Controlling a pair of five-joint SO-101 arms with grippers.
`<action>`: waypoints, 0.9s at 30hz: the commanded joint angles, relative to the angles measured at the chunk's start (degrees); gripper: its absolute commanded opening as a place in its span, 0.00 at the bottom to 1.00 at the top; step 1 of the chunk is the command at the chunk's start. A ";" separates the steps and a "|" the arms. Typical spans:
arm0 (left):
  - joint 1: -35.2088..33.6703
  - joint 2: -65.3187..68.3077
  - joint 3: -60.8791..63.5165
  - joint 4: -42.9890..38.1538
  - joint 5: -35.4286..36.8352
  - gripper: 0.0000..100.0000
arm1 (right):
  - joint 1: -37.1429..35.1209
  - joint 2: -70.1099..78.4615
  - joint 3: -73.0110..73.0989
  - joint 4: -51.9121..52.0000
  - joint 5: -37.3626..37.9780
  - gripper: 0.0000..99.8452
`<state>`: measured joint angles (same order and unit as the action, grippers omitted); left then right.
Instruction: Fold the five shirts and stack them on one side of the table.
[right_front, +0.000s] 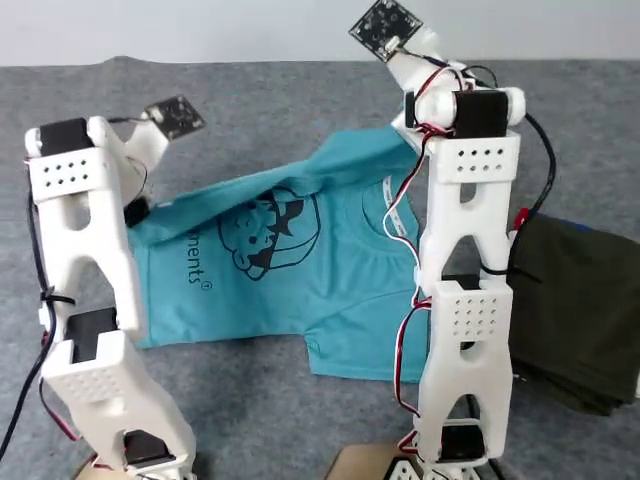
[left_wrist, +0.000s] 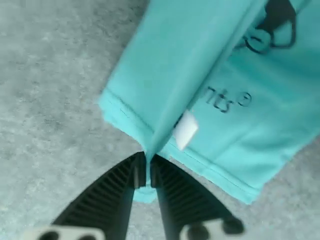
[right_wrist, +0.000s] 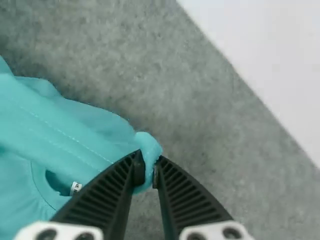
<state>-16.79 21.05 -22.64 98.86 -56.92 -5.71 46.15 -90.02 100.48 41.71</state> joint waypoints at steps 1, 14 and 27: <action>-1.41 -3.34 6.02 1.76 -3.25 0.01 | 2.77 -7.69 0.88 2.59 0.53 0.01; -2.73 -11.16 17.19 1.58 -10.11 0.01 | 1.01 -34.95 50.64 2.33 0.79 0.01; -3.08 -1.58 17.19 1.76 -12.75 0.03 | 1.27 -41.89 82.64 -5.58 -1.14 0.01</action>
<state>-19.25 19.21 -5.23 98.86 -69.05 -5.19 8.79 -10.90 96.97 41.01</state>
